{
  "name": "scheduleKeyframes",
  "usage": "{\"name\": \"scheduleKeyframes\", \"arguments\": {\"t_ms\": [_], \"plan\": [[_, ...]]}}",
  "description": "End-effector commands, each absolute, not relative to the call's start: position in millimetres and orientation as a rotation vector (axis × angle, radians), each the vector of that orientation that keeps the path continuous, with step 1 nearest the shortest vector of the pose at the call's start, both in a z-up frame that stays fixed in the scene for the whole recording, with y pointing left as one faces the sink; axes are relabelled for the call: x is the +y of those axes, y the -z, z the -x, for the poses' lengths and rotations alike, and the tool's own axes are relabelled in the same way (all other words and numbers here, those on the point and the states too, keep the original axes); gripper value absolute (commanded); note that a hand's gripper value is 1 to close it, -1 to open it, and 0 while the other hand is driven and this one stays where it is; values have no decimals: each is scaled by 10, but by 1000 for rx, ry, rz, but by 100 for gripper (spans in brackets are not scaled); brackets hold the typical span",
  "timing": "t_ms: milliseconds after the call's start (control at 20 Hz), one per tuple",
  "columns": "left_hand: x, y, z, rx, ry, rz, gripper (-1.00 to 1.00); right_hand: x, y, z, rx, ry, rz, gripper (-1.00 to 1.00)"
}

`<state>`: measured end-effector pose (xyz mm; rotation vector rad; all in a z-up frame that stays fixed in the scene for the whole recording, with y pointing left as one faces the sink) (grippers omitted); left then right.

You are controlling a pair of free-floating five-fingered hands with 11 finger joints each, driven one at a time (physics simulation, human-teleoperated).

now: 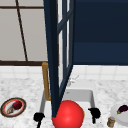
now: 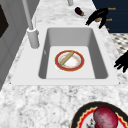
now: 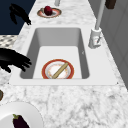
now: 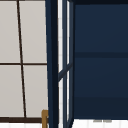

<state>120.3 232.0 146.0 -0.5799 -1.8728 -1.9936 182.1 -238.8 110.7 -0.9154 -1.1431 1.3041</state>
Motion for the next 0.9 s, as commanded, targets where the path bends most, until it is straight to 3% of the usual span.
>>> {"name": "scheduleKeyframes", "arguments": {"t_ms": [0,850], "plan": [[2320,-1460,-1202,-1873,1994,580,0,-2485,-1165,-1821,-1124,-1326,878,-100],[2315,-1451,-1208,-1891,1994,551,0,-2873,-1549,-1774,-955,-1412,702,-100]]}}
